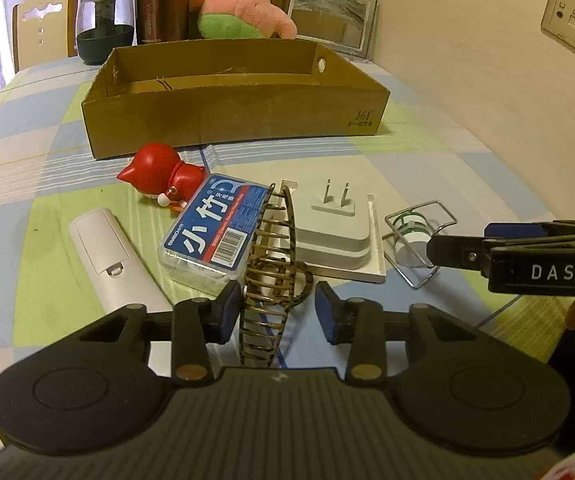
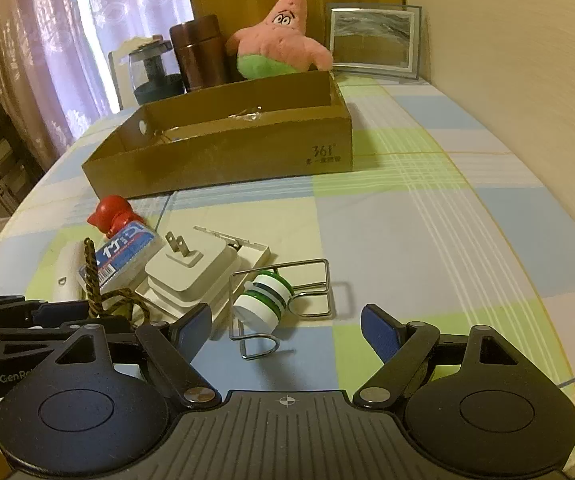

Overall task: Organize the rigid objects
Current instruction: 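Grasp the coiled brown wire spiral with the left tool, then grasp and lift the metal wire rack with the right tool while the left tool holds the spiral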

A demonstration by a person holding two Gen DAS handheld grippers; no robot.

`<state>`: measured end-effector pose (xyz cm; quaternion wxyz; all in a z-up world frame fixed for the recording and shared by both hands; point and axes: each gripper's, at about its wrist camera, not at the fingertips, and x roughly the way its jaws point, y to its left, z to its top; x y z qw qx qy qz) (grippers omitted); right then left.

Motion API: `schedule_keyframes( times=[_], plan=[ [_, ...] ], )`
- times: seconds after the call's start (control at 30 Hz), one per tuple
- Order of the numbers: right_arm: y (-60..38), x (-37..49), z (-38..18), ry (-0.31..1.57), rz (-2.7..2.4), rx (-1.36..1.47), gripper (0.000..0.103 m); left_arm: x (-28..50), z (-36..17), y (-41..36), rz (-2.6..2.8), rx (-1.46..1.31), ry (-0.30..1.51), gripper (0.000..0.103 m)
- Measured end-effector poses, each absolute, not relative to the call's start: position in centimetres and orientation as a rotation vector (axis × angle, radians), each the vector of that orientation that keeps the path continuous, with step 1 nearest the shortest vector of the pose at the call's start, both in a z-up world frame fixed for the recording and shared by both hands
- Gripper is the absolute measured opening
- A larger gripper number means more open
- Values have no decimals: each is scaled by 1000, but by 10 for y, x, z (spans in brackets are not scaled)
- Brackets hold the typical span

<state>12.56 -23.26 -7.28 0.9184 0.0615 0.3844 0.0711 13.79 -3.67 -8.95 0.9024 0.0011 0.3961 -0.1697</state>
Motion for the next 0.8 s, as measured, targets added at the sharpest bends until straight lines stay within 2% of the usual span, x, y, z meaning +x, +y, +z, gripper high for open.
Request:
schedule_keyframes(
  times=[0.13, 0.8],
  plan=[
    [-231, 129, -76, 802, 153, 115, 79, 140, -92, -39, -355, 17, 827, 22],
    [-219, 151, -94, 768, 163, -8, 77, 137, -92, -41, -342, -4, 812, 22]
  ],
)
